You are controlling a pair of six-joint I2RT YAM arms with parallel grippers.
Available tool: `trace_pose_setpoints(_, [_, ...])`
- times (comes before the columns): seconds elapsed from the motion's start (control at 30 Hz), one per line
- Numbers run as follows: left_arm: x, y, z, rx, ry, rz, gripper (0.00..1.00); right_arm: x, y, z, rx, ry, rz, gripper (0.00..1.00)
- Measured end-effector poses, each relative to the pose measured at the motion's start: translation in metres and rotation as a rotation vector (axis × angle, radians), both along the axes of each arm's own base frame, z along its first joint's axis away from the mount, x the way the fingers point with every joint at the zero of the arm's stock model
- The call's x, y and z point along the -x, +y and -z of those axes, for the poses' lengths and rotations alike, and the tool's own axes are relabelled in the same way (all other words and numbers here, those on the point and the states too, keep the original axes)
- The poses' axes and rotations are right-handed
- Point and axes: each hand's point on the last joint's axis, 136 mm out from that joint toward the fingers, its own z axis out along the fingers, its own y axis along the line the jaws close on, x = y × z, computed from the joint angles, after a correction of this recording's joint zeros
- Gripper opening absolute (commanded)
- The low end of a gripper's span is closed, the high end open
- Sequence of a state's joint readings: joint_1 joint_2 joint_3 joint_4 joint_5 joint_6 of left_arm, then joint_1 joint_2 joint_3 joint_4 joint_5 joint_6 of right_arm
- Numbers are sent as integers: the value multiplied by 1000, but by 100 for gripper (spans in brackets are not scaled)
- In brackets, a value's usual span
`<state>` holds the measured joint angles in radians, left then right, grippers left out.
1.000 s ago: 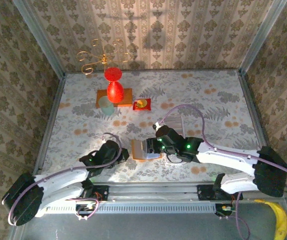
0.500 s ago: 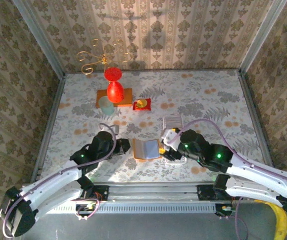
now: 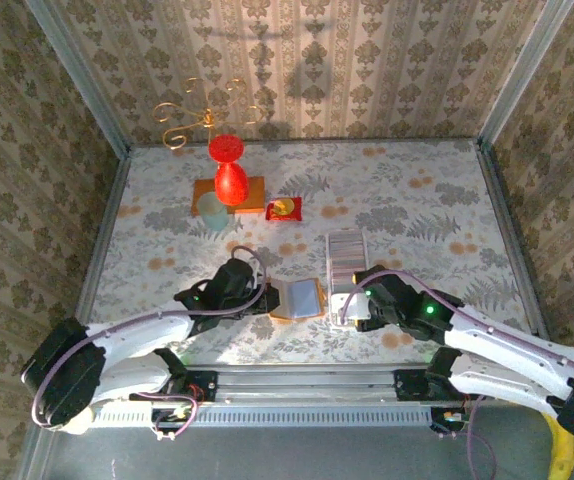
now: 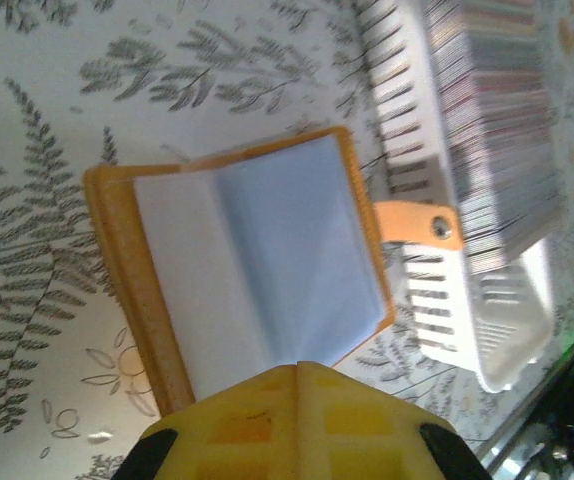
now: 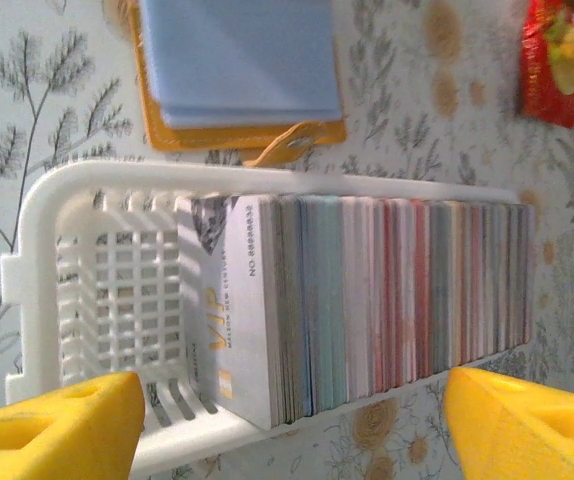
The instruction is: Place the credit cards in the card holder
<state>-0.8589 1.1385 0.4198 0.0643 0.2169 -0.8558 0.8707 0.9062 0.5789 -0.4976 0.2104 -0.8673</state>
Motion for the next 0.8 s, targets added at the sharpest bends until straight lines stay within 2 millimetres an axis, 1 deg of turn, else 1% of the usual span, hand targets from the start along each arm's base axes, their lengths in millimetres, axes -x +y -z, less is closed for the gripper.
trace_pose_setpoints(0.13, [6, 6, 27, -60, 52, 0, 2, -5, -2, 14, 76, 9, -7, 80])
trace_pose_setpoints(0.23, [10, 12, 43, -97, 82, -3, 1, -12, -1, 14, 87, -14, -6, 80])
trace_pose_setpoints(0.3, [10, 15, 49, -112, 91, -5, 1, -16, 2, 13, 83, -29, -4, 79])
trace_pose_setpoints(0.47, [6, 15, 50, -109, 79, -15, 0, -26, 7, 17, 91, -46, -2, 79])
trace_pose_setpoints(0.67, [3, 18, 51, -123, 55, 0, 0, -32, 12, 21, 96, -54, -5, 79])
trace_pose_setpoints(0.8, [1, 23, 51, -144, 30, 13, 0, -36, 15, 24, 100, -61, -14, 76])
